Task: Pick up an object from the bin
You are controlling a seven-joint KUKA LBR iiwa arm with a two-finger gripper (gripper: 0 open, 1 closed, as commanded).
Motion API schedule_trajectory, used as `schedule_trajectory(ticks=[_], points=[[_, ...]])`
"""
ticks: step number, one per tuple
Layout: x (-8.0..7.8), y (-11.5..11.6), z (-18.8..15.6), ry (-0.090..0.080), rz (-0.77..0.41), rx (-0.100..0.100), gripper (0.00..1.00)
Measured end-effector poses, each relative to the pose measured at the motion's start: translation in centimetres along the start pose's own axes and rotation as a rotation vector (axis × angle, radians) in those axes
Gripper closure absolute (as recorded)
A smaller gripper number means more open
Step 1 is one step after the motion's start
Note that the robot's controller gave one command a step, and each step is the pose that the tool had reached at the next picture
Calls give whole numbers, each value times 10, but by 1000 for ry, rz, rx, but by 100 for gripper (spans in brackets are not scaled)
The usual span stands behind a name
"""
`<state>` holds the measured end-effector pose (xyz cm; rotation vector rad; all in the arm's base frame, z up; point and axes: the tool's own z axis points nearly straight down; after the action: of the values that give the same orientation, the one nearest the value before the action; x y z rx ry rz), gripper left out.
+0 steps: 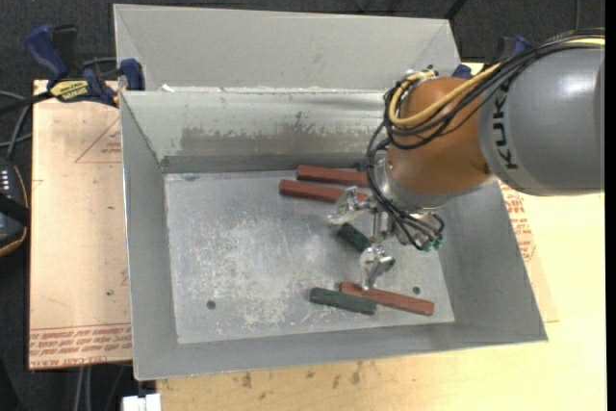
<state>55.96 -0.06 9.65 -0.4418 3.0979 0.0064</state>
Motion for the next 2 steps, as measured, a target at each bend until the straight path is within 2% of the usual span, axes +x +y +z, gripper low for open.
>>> schedule_trajectory(ticks=[1,2], points=[[41,5,13,14,-19,10,100],[40,5,13,8,-18,10,100]])
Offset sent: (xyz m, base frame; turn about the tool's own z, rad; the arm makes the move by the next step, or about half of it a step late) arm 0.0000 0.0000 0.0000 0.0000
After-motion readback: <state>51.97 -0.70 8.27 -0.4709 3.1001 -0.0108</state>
